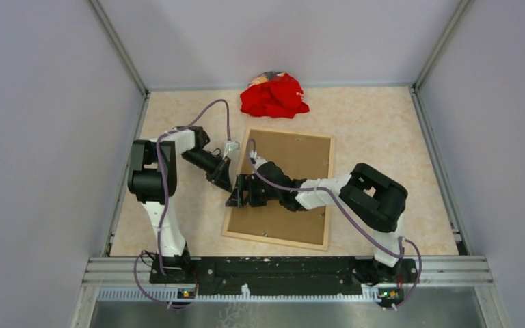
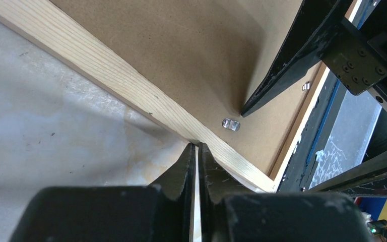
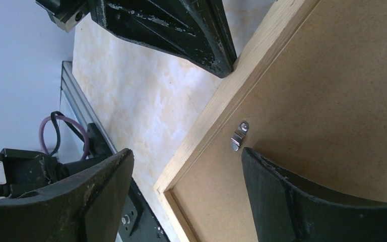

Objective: Put the photo into the frame
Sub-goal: Install the photo frame at the center of the board.

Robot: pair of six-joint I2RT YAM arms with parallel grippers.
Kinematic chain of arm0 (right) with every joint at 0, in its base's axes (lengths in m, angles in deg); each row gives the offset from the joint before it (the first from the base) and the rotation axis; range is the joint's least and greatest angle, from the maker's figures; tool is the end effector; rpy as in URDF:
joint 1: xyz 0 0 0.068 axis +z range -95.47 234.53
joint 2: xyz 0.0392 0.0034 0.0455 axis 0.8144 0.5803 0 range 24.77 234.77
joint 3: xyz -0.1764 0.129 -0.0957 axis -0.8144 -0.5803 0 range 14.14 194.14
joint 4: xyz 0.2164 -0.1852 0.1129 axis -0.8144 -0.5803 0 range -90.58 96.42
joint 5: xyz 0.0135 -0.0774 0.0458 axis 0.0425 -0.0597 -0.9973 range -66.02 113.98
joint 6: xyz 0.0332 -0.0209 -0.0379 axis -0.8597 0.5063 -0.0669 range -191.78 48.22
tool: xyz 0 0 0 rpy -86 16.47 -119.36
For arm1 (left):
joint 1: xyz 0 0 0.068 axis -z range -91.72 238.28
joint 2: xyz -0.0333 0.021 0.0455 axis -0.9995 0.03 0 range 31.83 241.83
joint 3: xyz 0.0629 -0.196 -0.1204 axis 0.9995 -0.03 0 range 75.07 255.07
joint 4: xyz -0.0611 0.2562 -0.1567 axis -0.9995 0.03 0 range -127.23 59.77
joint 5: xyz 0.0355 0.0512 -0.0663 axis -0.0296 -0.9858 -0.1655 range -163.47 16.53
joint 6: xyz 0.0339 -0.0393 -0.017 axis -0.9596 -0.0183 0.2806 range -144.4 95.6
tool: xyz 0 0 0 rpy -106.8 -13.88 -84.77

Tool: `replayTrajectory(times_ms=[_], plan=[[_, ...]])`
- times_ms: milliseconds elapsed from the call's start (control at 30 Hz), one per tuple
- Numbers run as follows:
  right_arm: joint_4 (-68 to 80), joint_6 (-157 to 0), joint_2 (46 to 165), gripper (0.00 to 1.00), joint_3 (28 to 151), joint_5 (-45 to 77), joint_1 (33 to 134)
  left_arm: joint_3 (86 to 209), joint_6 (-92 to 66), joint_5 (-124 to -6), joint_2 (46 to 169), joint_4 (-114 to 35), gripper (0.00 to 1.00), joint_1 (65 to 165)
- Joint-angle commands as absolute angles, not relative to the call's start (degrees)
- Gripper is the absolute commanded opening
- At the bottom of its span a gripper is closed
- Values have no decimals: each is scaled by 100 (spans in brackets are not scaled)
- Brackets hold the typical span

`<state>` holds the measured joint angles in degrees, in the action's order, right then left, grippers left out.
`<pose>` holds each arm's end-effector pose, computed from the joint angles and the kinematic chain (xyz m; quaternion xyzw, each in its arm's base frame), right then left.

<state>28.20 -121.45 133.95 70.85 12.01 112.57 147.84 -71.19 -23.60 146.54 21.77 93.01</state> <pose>0.2134 0.3563 0.0778 -0.1145 0.8583 0.4507 0.2170 0.3512 -0.0571 0.0742 0.3561 0.8304 -0.4227 0.0699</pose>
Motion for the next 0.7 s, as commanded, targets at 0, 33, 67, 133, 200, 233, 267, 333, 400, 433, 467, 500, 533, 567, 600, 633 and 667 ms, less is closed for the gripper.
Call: replayTrajectory(times_ms=[0, 33, 67, 133, 200, 233, 267, 333, 400, 433, 467, 500, 533, 567, 600, 633, 667], plan=[[2932, -12225, 13588, 79, 7281, 1049, 11351, 14805, -7217, -2441, 14723, 1852, 8, 9338], [2936, -12246, 13602, 78, 7280, 1035, 11355, 14795, -7213, -2437, 14723, 1850, 8, 9338], [2936, -12249, 13615, 79, 7283, 1035, 11363, 14794, -7216, -2432, 14723, 1849, 8, 9338], [2936, -12252, 13626, 79, 7277, 1042, 11372, 14817, -7210, -2443, 14723, 1846, 8, 9338], [2925, -12259, 13643, 78, 7282, 1060, 11370, 14808, -7229, -2470, 14709, 1853, 8, 9338], [2934, -12264, 13659, 78, 7292, 1057, 11366, 14795, -7229, -2470, 14699, 1841, 8, 9338], [2936, -12273, 13685, 78, 7303, 1049, 11368, 14786, -7230, -2485, 14689, 1841, 8, 9338], [2956, -12291, 13736, 78, 7349, 1013, 11368, 14779, -7222, -2485, 14672, 1848, 8, 9338], [2969, -12310, 13782, 78, 7372, 1007, 11368, 14772, -7231, -2480, 14659, 1849, 8, 9338], [2971, -12318, 13799, 78, 7379, 1015, 11368, 14769, -7240, -2485, 14660, 1856, 8, 9337], [2978, -12320, 13804, 78, 7387, 1018, 11368, 14771, -7246, -2483, 14661, 1854, 8, 9338], [2975, -12323, 13813, 78, 7397, 1014, 11368, 14774, -7245, -2486, 14657, 1857, 8, 9338], [2980, -12327, 13827, 78, 7399, 1017, 11370, 14770, -7244, -2484, 14653, 1858, 8, 9338], [2980, -12331, 13837, 78, 7405, 1018, 11368, 14775, -7244, -2476, 14653, 1858, 8, 9337], [2985, -12335, 13853, 78, 7410, 1011, 11368, 14778, -7245, -2471, 14654, 1858, 8, 9338], [2988, -12350, 13865, 78, 7418, 997, 11368, 14776, -7244, -2467, 14646, 1858, 8, 9338], [2993, -12363, 13880, 78, 7428, 988, 11368, 14776, -7244, -2464, 14644, 1858, 8, 9338]])
